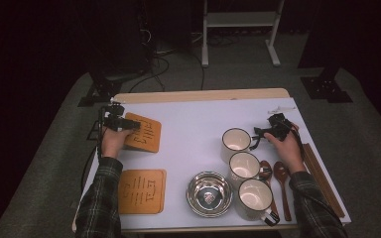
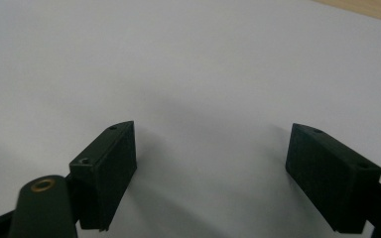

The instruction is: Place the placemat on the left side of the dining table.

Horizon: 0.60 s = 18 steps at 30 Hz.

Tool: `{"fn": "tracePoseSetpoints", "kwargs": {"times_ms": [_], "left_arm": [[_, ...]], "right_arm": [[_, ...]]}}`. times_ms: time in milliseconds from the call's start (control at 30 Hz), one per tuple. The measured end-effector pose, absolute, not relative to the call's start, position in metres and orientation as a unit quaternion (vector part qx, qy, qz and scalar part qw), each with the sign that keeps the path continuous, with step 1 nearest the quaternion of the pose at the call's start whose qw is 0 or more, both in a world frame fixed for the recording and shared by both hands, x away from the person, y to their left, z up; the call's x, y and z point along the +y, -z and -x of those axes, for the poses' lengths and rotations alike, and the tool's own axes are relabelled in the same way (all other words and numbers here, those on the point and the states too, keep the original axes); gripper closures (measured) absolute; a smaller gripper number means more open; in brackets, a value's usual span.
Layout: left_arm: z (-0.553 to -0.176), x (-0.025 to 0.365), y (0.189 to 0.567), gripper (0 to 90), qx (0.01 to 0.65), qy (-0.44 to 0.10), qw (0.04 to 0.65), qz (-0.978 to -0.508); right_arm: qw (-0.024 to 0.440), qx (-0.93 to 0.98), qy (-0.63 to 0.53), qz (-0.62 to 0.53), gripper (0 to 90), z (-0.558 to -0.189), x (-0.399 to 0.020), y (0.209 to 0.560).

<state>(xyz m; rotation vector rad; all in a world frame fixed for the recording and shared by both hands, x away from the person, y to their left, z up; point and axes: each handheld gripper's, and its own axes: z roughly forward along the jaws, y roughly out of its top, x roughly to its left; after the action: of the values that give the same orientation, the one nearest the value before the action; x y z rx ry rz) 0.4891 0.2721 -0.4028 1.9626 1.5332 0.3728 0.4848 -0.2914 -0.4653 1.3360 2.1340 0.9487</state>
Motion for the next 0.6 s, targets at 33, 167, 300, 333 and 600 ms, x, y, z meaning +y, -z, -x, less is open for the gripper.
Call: {"fn": "tracePoseSetpoints", "kwargs": {"times_ms": [33, 167, 300, 333, 600], "left_arm": [[-0.489, 0.272, 0.403, 40.5, 0.58, -0.14, 0.306, -0.742], [-0.491, 0.273, 0.407, 38.1, 0.584, -0.138, 0.306, -0.739], [-0.492, 0.274, 0.41, 36.2, 0.586, -0.133, 0.305, -0.739], [-0.492, 0.275, 0.411, 36.0, 0.587, -0.131, 0.307, -0.737], [-0.493, 0.278, 0.416, 33.2, 0.593, -0.127, 0.304, -0.735]], "right_arm": [[0.224, 0.773, -0.344, -0.484, 18.4, -0.485, -0.291, 0.465], [0.224, 0.773, -0.344, -0.484, 18.4, -0.485, -0.291, 0.465], [0.224, 0.773, -0.344, -0.484, 18.4, -0.485, -0.291, 0.465], [0.224, 0.773, -0.344, -0.484, 18.4, -0.485, -0.291, 0.465], [0.224, 0.773, -0.344, -0.484, 18.4, -0.485, -0.291, 0.465]]}}
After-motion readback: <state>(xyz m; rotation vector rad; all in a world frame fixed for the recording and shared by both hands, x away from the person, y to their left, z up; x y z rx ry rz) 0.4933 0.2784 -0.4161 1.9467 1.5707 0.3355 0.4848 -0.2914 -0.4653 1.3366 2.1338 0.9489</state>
